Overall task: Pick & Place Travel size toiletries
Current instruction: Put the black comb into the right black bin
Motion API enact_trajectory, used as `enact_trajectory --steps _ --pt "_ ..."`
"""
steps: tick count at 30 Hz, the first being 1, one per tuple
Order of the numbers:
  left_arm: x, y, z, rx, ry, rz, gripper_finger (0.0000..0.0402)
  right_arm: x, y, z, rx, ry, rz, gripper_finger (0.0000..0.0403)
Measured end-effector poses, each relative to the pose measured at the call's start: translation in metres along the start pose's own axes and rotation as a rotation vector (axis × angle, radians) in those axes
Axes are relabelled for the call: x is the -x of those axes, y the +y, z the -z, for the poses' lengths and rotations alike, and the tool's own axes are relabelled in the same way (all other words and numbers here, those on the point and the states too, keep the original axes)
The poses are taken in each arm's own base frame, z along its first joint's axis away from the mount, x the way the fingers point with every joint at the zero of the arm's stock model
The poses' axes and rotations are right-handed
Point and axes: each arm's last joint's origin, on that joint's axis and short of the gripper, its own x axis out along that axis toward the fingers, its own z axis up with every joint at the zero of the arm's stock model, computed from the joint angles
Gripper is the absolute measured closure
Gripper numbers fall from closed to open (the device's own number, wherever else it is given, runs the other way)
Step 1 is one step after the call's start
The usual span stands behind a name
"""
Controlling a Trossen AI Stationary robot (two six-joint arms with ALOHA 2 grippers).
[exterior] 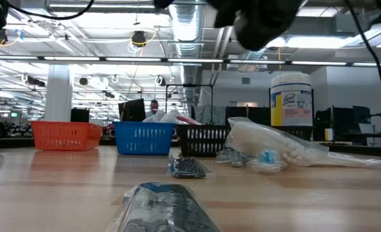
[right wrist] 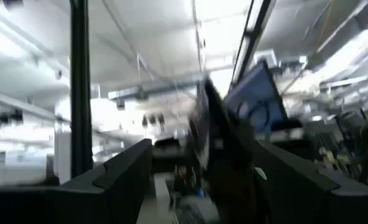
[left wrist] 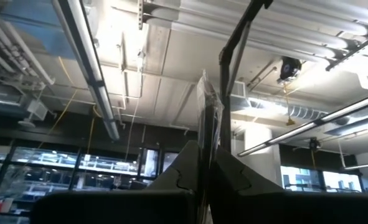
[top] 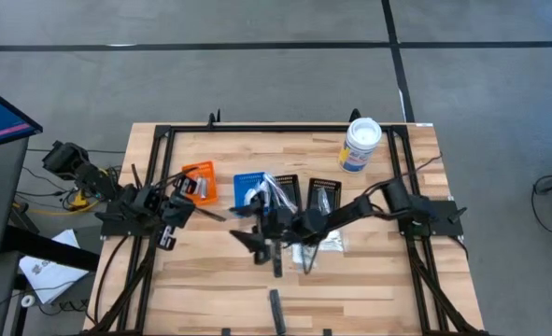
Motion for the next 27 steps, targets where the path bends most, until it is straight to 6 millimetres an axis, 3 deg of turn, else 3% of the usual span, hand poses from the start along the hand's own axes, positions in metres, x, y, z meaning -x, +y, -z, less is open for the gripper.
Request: enact_trajectory --steps 6,11,17,21,27 --pt "0.001 -0.001 0.004 0.031 0.033 0.024 0.0398 -0.024 0.012 0.019 0.017 0.167 -0.101 0.0132" --pt "-0.001 -0.002 0.005 0.123 0.091 0.052 0.0399 -0.027 0.024 0.022 0.041 0.352 -0.123 0.0132" --pt "-0.027 -0.008 -0.003 0.092 0.423 0.041 0.0399 -0.029 0.031 0.009 0.084 0.587 -0.116 0.0132" --pt "-0.039 -0.013 -0.008 0.089 0.639 0.038 0.0399 -0.032 0.033 -0.011 0.103 0.693 -0.107 0.0132" --pt "-0.037 -0.022 -0.01 0.094 0.666 0.028 0.0398 -0.034 0.034 -0.034 0.116 0.768 -0.09 0.0132"
